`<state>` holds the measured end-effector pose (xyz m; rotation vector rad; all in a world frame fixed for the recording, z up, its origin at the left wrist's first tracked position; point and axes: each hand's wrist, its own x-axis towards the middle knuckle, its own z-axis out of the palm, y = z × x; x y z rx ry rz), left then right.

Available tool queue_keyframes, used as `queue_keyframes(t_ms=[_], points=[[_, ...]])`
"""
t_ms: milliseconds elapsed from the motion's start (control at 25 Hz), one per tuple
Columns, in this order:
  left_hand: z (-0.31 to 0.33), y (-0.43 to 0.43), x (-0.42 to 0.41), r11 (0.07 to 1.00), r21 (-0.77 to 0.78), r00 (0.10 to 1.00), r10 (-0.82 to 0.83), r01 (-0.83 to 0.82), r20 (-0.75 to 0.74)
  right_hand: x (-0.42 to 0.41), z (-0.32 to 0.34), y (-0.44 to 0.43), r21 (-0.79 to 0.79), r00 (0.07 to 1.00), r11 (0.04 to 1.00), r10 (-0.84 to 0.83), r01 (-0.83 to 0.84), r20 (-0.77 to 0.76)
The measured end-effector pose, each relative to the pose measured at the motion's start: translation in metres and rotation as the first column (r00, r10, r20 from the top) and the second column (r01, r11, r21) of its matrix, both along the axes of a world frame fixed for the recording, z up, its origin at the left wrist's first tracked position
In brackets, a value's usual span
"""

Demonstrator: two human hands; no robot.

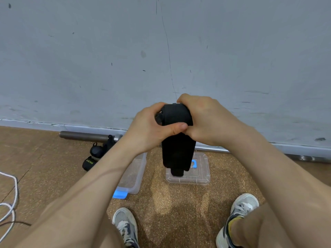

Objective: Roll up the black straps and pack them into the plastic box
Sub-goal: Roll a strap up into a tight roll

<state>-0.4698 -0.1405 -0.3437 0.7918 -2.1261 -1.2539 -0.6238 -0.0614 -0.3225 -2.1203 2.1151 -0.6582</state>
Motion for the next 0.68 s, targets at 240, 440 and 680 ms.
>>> queue_keyframes(t_ms=[240,440,680], points=[[-0.002,-0.003,0.003,0.994,0.106,0.976,0.005,0.019,-0.219,-0.012,0.016,0.008,0.205,0.811,0.978,-0.085,-0.044,0.579],[-0.005,-0.004,0.0,0.98,0.194,0.968,0.019,0.031,-0.25,-0.02,0.011,0.003,0.14,0.737,0.986,-0.03,-0.088,0.675],[-0.002,-0.004,-0.001,0.98,0.197,0.964,0.058,-0.006,-0.261,-0.015,0.001,0.002,0.099,0.817,0.994,-0.017,-0.05,0.577]])
